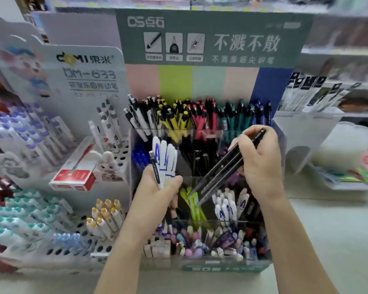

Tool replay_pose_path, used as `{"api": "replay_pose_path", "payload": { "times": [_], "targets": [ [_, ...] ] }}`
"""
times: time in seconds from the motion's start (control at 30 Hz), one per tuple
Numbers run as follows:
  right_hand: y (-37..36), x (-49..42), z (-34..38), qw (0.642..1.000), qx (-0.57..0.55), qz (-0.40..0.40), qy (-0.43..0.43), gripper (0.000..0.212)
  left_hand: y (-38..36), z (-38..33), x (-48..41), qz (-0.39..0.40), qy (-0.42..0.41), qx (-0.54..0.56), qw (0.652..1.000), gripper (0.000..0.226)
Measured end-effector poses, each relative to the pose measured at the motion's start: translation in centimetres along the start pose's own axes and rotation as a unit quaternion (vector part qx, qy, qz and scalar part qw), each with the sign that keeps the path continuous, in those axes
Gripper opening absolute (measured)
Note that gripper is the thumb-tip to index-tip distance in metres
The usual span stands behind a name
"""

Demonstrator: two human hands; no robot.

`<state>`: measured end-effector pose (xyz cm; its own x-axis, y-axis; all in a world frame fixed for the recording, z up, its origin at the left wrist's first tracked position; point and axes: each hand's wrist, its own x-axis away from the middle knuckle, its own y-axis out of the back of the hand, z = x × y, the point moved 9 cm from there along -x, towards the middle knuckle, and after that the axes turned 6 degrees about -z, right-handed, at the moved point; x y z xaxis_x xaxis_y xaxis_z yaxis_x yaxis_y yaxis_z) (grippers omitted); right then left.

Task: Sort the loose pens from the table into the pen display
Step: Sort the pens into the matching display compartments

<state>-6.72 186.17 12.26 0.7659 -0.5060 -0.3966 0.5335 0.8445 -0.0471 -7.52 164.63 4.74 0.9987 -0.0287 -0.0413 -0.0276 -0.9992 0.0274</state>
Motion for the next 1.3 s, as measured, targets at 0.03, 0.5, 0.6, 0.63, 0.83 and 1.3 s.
{"api": "replay_pose_path", "payload": {
  "times": [0.03,0.5,0.6,0.63,0.83,1.3],
  "targets": [
    [0.6,0.2,0.8,0.998,0.031,-0.043,0.043,0.017,0.2,-0.1,-0.1,0.007,-0.003,0.003,1.000,0.013],
    [-4.5,2.9,3.4,0.884,0.284,-0.074,0.364,0.021,1.1,0.8,0.5,0.064,0.005,0.054,0.996,0.011],
    [-5.1,3.0,2.0,0.830,0.388,-0.106,0.387,0.024,1.1,0.6,0.5,0.067,0.004,0.061,0.996,0.014],
    [-5.3,3.1,1.6,0.802,0.431,-0.124,0.395,0.019,1.0,0.5,0.5,0.068,0.004,0.063,0.996,0.013],
    [-4.5,4.8,0.0,0.797,0.463,-0.136,0.362,0.030,0.4,0.2,0.3,0.070,-0.004,0.083,0.994,0.014],
    [-5.3,5.9,-3.4,0.920,0.369,-0.031,0.129,0.080,0.9,0.5,-0.4,0.058,0.007,0.131,0.990,0.019]
  ]
}}
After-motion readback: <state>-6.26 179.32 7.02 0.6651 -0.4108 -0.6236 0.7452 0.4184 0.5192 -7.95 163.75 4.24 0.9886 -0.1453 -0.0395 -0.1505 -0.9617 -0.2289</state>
